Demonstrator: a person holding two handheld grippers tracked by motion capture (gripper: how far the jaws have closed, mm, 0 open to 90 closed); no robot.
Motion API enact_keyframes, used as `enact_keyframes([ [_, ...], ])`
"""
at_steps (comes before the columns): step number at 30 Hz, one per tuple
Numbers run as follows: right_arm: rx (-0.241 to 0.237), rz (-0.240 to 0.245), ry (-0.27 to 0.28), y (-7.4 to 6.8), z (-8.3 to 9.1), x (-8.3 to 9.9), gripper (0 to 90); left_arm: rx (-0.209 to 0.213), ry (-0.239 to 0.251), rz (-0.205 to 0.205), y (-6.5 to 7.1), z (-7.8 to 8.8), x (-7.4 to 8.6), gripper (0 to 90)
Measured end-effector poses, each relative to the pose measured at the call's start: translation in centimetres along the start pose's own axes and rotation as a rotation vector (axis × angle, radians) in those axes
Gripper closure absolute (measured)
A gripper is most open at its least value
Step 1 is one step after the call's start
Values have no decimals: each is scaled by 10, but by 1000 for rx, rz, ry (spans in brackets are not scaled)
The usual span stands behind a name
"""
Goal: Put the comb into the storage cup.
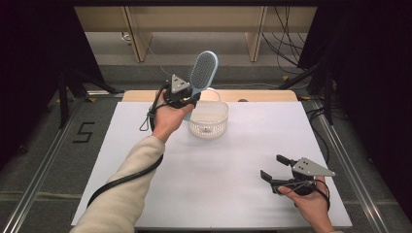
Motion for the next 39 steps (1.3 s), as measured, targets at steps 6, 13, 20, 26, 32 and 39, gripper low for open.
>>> enact_keyframes([
  [6,-1,0,-1,0,0,0,155,-1,1,-1,0,-2,-2,701],
  [13,0,3,0,0,0,0,155,-3,3,-2,-1,-3,-3,701],
  [20,-1,3,-1,0,0,0,154,-1,4,-4,-1,-6,-4,701],
  [26,-1,0,1,0,1,0,154,-2,5,2,0,-8,-4,701],
  [32,0,-1,4,0,1,0,154,-2,6,-1,-1,-9,-5,701],
  [39,-1,-4,4,0,1,0,154,-4,3,-2,-2,-12,-5,701],
])
Point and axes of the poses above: each handheld gripper's, and its own axes: z roughly backward along the jaws, x roughly out of its underside, y roughly to its right, the point moved 5 cm from there along -z, roughly forward along the jaws, and after that the axes turned 1 degree about z, right-handed, at the moved point
